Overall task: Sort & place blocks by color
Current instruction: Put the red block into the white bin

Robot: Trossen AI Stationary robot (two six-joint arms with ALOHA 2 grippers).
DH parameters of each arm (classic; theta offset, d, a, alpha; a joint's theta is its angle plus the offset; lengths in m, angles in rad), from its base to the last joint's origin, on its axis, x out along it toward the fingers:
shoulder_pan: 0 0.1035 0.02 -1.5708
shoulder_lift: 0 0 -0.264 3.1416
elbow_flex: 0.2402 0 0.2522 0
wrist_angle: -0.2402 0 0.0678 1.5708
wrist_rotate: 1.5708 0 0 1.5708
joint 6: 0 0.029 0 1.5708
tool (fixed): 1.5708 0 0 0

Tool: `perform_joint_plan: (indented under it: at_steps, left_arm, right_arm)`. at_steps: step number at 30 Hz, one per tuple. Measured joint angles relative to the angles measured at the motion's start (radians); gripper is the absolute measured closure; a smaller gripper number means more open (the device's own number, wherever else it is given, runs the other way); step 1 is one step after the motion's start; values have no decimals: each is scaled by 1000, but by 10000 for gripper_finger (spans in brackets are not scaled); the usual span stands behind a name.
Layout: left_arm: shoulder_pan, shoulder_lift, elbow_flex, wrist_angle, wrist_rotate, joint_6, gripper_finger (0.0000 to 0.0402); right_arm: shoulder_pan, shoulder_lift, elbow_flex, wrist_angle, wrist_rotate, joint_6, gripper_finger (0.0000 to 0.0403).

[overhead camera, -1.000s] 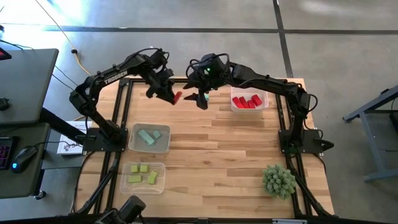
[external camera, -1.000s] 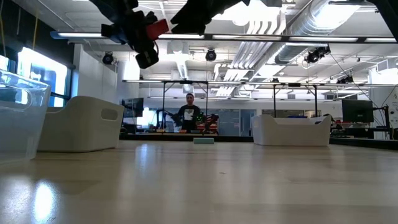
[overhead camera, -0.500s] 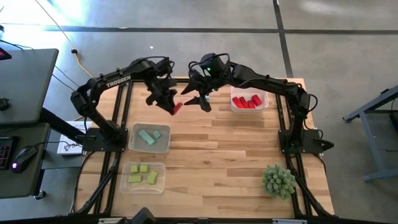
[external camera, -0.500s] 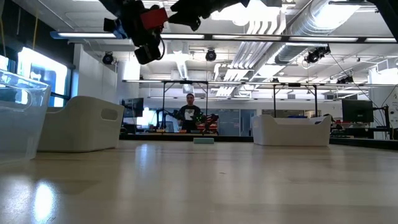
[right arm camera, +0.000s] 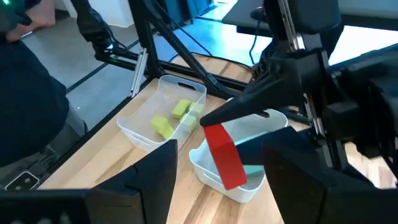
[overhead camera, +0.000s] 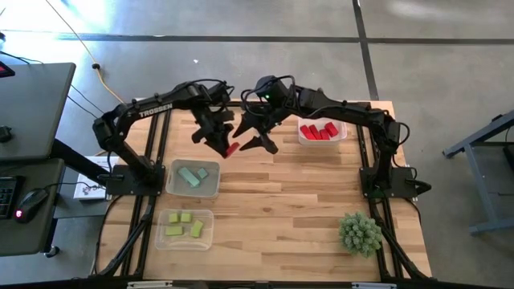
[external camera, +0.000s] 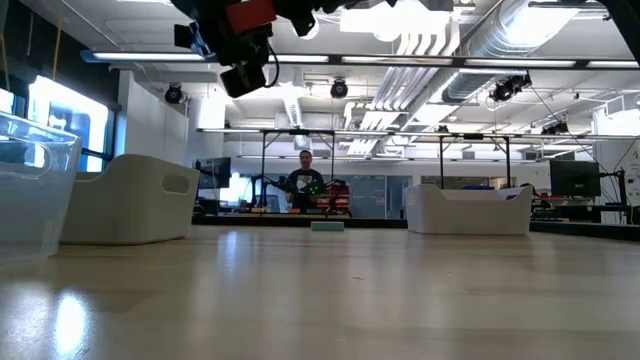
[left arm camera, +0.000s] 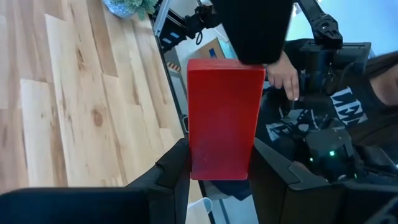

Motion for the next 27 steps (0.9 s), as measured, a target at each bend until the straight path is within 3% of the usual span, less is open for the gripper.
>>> perform_joint_plan:
  at_steps: [8,18,22,27]
  left_arm:
    - [-40,0,0,129,74,-83,300]
    - [-39,0,0,360,79,-290,300]
    - [-38,0,0,389,78,-318,300]
    - [-38,0,0,388,79,-318,290]
  right_arm:
    - [12,0,0,-55,-3,-1,181]
    - [12,0,0,-61,-2,0,189]
    - [11,0,0,-60,1,0,232]
    - [11,0,0,-61,-1,-4,319]
